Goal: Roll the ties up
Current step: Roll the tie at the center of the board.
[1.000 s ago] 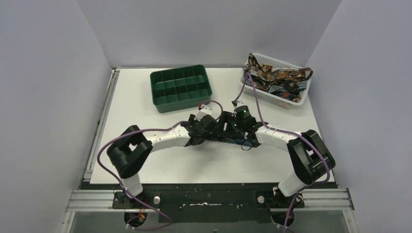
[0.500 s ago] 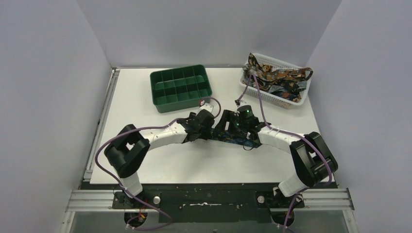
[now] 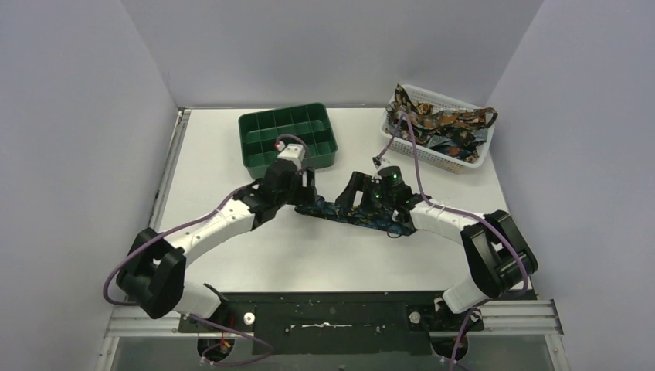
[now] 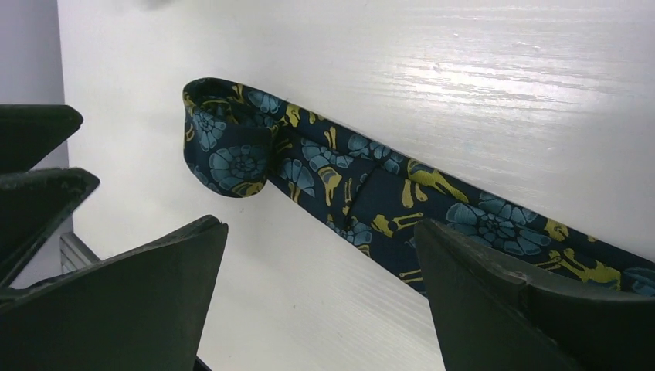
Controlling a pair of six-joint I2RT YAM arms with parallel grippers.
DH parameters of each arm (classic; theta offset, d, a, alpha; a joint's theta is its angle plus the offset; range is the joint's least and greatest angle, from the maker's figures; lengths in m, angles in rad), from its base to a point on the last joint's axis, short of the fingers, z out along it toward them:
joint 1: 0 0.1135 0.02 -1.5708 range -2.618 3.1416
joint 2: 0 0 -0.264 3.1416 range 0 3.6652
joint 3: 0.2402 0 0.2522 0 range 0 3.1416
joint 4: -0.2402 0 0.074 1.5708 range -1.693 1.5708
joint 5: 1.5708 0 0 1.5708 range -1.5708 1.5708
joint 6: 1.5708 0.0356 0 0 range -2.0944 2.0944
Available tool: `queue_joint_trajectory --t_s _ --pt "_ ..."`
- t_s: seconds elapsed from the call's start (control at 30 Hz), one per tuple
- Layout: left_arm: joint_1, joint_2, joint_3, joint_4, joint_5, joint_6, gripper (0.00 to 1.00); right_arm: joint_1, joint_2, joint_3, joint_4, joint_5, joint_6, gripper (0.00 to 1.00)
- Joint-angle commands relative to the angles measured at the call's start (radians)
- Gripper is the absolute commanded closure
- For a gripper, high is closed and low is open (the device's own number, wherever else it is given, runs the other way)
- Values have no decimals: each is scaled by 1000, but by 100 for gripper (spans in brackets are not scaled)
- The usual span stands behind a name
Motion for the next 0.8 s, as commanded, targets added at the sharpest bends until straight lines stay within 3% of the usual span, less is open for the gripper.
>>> queue_joint_trajectory --t_s 0.0,0.17,0.3,0.33,0.43,0.6,0.77 --pt "138 -126 -131 108 178 -74 27 -7 -37 2 86 0 62 0" --pt "345 -236 -286 234 415 -142 23 -61 -78 -91 212 -6 275 0" --pt "483 -297 -353 253 506 -168 19 -132 -95 -235 519 -120 405 0" --pt "510 -308 -371 268 531 -173 18 -128 -94 -226 513 -119 376 0" --pt "592 -318 -433 338 604 -225 14 -33 -45 -12 130 -4 143 0" --pt "711 -268 -516 494 749 -349 12 127 59 162 -35 192 97 5" --pt "743 -269 -569 568 746 -396 12 236 190 308 -162 316 68 11"
